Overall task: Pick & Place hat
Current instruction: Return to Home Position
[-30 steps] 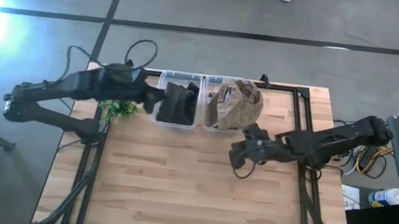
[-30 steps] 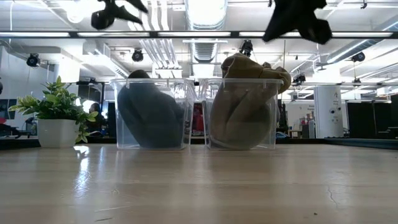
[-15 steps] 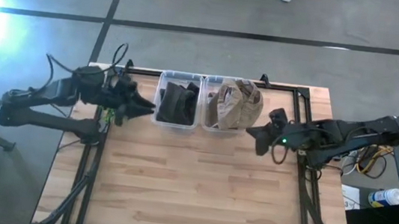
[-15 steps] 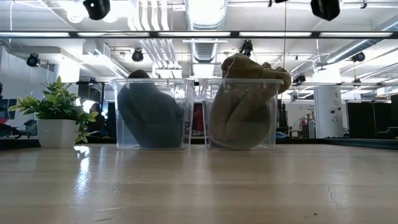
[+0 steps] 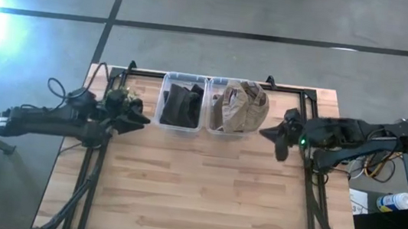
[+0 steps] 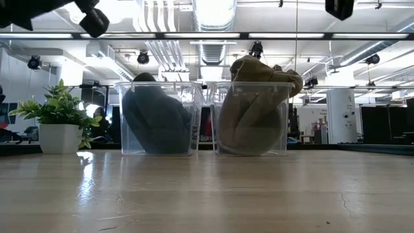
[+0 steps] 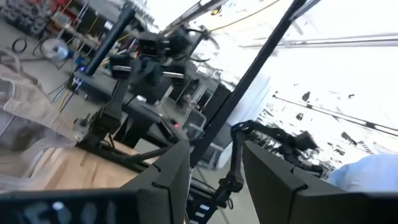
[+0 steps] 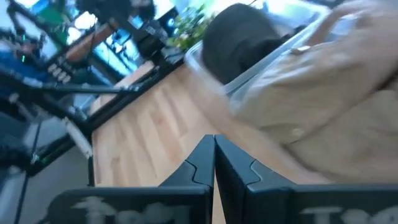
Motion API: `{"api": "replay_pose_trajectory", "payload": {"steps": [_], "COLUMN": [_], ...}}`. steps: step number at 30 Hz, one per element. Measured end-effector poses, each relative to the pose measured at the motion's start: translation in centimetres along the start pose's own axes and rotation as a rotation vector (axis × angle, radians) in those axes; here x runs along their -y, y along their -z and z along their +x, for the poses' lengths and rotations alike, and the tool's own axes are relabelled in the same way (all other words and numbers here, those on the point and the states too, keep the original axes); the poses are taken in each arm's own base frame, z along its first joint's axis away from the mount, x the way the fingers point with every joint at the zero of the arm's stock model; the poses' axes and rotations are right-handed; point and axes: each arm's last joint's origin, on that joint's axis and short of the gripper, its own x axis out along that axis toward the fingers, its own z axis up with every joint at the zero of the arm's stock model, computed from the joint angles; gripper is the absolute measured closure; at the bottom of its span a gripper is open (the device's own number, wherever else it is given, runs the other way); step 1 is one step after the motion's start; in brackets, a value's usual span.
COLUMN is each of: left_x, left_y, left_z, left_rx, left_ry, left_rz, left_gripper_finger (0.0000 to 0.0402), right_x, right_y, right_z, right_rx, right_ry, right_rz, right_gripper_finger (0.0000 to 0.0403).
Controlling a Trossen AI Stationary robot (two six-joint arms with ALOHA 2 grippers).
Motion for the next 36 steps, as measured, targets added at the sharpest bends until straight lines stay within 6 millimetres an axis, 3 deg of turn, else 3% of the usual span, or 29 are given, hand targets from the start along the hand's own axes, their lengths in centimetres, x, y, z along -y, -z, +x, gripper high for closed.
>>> {"api": "replay_pose_trajectory", "payload": {"steps": [4, 8, 13, 18, 29, 36], "left_x": [0.4, 1.0, 1.5, 1.8, 0.9, 0.7], "left_y": [0.4, 0.6, 0.7, 0.6, 1.5, 1.6], "left_z": [-1.5, -2.8, -4.4, -5.6, -5.7, -5.5], "left_rx": [0.041, 0.066, 0.113, 0.188, 0.112, 0.103], "left_ry": [0.035, 0.055, 0.007, -0.076, -0.171, -0.176], "left_rz": [0.039, 0.063, 0.137, 0.238, 0.206, 0.195], "left_gripper_finger": [0.026, 0.026, 0.026, 0.026, 0.026, 0.026], "right_x": [2.3, 3.7, 5.3, 7.1, 11.2, 12.2], "right_y": [0.3, 1.1, 2.9, 5.1, 9.7, 11.3], "right_z": [-1.6, -2.7, -2.9, -2.7, -2.0, -1.5], "right_rx": [0.062, 0.15, 0.288, 0.336, 0.445, 0.442], "right_ry": [-0.014, -0.152, -0.292, -0.324, -0.219, -0.252], "right_rz": [0.03, 0.042, 0.029, 0.032, 0.032, 0.025], "right_gripper_finger": [0.0394, 0.0394, 0.0394, 0.0394, 0.0394, 0.0394]}}
